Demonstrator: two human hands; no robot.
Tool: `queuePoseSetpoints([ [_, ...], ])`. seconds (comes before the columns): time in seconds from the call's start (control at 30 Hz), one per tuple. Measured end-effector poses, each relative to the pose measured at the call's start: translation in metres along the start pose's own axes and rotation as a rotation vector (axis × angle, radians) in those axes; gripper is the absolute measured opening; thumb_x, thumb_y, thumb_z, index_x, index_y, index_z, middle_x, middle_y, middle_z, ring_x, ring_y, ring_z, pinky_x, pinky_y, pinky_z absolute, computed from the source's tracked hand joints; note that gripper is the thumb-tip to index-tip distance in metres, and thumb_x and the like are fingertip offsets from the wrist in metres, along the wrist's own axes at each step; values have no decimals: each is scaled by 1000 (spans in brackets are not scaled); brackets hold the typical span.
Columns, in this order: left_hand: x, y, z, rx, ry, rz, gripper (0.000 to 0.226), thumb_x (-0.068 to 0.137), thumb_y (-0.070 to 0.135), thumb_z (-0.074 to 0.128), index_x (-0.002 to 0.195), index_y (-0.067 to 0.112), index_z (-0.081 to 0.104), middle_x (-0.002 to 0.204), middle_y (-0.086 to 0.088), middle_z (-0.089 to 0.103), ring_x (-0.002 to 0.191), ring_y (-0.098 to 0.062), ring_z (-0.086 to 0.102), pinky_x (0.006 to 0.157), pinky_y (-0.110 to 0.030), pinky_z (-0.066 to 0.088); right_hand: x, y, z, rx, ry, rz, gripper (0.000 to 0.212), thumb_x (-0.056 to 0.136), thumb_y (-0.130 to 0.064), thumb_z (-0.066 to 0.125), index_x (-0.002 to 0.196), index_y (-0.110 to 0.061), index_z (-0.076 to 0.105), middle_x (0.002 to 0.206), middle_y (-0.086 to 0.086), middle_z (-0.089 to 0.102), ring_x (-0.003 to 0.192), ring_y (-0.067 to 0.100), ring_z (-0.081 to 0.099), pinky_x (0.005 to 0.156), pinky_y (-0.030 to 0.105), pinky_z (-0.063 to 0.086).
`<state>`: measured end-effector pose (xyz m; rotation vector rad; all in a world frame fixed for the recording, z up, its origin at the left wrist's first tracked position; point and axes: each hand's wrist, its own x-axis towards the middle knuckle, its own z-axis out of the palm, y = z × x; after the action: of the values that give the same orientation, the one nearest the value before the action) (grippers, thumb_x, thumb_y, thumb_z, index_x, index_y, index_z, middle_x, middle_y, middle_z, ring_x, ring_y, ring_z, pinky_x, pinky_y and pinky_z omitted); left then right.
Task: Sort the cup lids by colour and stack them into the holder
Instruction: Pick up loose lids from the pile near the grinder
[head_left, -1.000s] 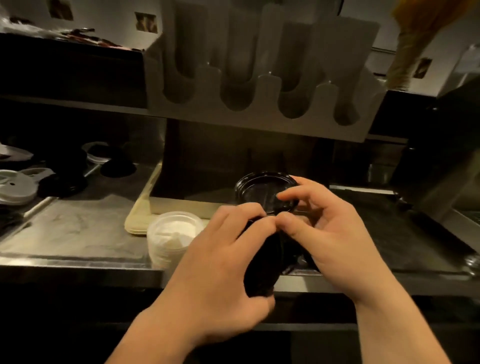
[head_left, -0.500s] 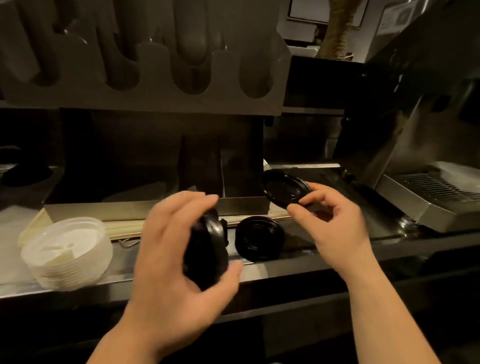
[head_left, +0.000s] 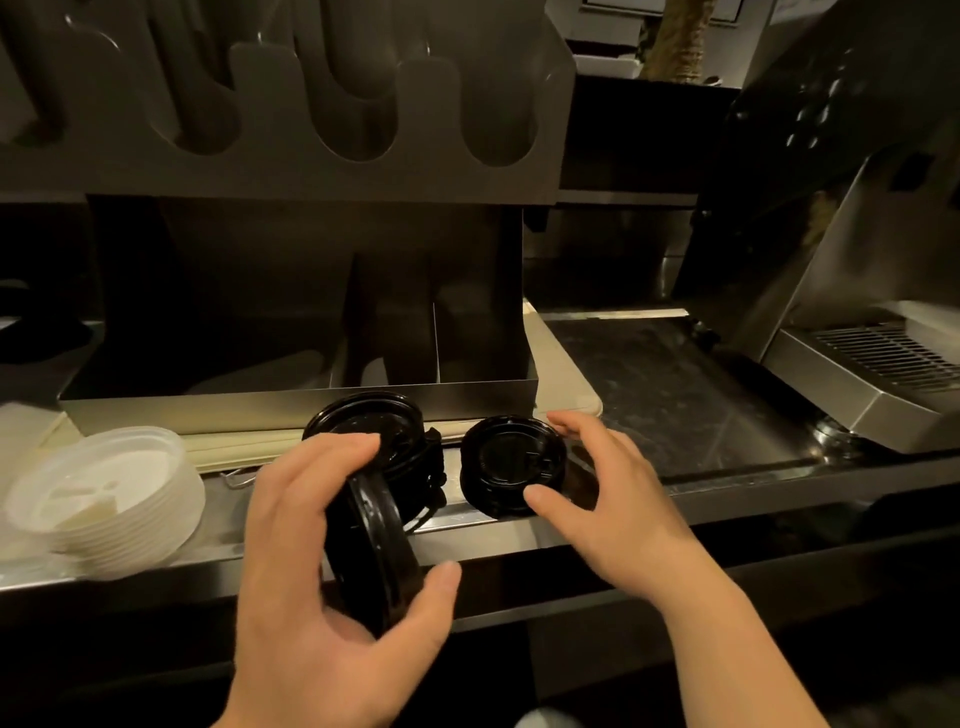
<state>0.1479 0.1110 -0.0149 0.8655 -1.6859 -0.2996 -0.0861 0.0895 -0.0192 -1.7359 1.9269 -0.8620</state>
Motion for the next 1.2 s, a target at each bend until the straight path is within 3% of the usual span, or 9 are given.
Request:
queuePoseSetpoints([
  [0.17, -1, -5, -6, -13, 96, -126, 80, 63, 42, 72, 137, 28, 45, 132, 9, 47, 124, -23, 50, 95, -57, 50, 6, -9, 2, -13, 80, -105, 64, 88, -53, 65, 144, -43, 37, 146, -22, 38, 134, 3, 34, 113, 37, 36],
  [0.37, -1, -5, -10, -104, 78, -265, 77, 63, 49, 71, 135, 46, 43, 134, 12, 45, 124, -16, 50, 97, -34, 48, 17, -29, 29, -225, 60, -170, 59, 98, -54, 49, 151, -29, 40, 153, -12, 42, 143, 6, 32, 118, 33, 29],
  [0.43, 0, -2, -14, -294, 115, -347, 78, 60, 44, 74, 134, 45, 49, 130, 4, 51, 120, -21, 57, 94, -28, 52, 18, -27, 32, -239, 46, -147, 61, 97, -56, 48, 150, -28, 40, 152, -11, 43, 142, 7, 32, 118, 33, 29],
  [0.6, 9, 11, -32, -1137, 130, -642, 93, 51, 48, 95, 135, 29, 60, 125, -14, 66, 117, -36, 65, 82, -47, 59, 13, -31, 26, -293, 136, -149, 61, 94, -66, 37, 148, -37, 39, 150, -17, 43, 143, 3, 28, 122, 40, 7],
  [0.7, 14, 15, -37, -1367, 27, -754, 97, 52, 60, 91, 134, 19, 61, 134, -21, 62, 122, -44, 60, 82, -54, 58, -4, -52, 21, -56, 307, -237, 45, 92, -62, 39, 127, -40, 56, 127, -27, 54, 127, -3, 39, 114, 42, 35],
  [0.83, 10, 14, -39, -1391, -82, -823, 96, 46, 70, 87, 127, 24, 67, 131, -19, 65, 119, -40, 63, 81, -51, 60, -46, -101, 12, 362, 134, -388, 38, 78, -54, 59, 116, -50, 59, 121, -25, 58, 119, 2, 55, 96, 30, 49],
  [0.93, 6, 13, -38, -1352, -164, -872, 104, 40, 71, 88, 129, 22, 66, 133, -18, 64, 122, -37, 62, 91, -51, 57, -38, -130, 17, 248, -167, -375, 60, 55, -67, 65, 114, -70, 54, 124, -39, 55, 132, -3, 45, 97, 14, 43],
  [1.0, 6, 14, -38, -1253, -194, -810, 104, 47, 69, 85, 135, 20, 59, 136, -15, 62, 125, -35, 60, 96, -55, 53, -33, -138, 20, 107, -267, -406, 71, 51, -74, 70, 114, -85, 39, 127, -48, 46, 141, -5, 32, 106, 20, 40],
  [1.2, 1, 6, -48, -1086, -311, -825, 92, 52, 68, 85, 132, 30, 62, 131, -12, 66, 123, -32, 63, 99, -51, 52, -56, -121, 13, 218, -260, -517, 71, 68, -41, 89, 128, -54, 52, 137, -28, 51, 132, -2, 46, 107, 35, 45],
])
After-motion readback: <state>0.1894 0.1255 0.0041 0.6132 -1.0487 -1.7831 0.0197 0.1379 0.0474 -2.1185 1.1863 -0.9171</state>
